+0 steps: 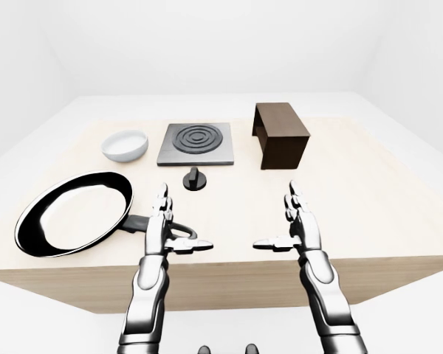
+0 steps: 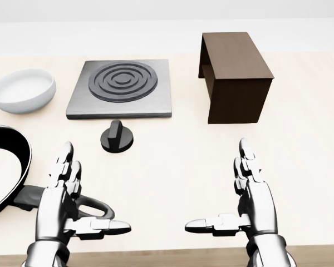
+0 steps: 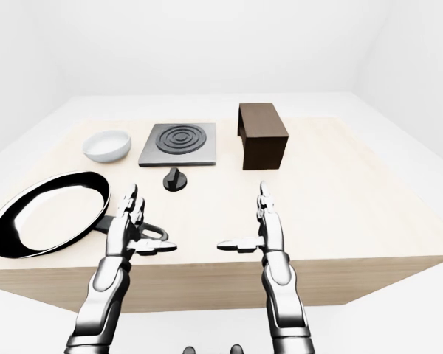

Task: Turn on the stove.

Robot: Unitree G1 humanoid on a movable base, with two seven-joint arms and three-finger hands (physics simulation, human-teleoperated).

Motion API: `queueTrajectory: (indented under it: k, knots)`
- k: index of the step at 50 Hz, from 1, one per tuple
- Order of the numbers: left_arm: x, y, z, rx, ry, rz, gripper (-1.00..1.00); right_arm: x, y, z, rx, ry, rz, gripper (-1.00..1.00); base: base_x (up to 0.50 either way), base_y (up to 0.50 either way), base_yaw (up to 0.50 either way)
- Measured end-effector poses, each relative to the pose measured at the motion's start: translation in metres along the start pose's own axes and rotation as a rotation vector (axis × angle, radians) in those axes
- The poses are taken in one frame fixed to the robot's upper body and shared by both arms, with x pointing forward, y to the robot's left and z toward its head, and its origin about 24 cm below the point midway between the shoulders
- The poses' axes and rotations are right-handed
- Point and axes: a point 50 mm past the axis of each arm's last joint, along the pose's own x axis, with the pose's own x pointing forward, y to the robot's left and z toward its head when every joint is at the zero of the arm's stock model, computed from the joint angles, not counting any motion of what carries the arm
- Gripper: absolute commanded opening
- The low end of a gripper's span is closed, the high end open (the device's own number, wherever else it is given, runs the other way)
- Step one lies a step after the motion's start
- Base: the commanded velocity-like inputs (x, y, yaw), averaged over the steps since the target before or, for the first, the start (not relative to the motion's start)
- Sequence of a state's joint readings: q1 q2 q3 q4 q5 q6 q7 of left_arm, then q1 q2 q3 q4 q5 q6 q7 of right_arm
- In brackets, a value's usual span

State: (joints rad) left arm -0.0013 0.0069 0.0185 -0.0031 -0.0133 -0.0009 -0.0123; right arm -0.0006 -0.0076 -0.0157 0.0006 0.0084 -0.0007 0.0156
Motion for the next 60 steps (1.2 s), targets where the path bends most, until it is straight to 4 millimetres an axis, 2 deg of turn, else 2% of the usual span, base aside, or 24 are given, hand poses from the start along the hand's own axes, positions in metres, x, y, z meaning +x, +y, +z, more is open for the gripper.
queueTrajectory:
  k: [18,39,49,60]
  knots:
    - [-0.001,0.007,0.004,-0.022,-0.012,0.005,1.00,-0.001,-0.009,0.005,0.006,-0.017,-0.014,1.00,0.00,0.00,0.00]
    - [-0.001,0.006,0.005,-0.024,-0.014,-0.001,1.00,-0.005,-0.060,0.059,0.028,-0.196,-0.214,1.00,0.00,0.00,0.00]
    - [0.000,0.006,0.005,-0.024,-0.014,-0.002,1.00,-0.011,-0.069,0.077,0.033,-0.276,-0.260,1.00,0.00,0.00,0.00]
    - [-0.001,0.006,0.004,-0.024,-0.013,-0.001,1.00,-0.013,-0.072,0.085,0.036,-0.310,-0.272,1.00,0.10,0.00,0.00]
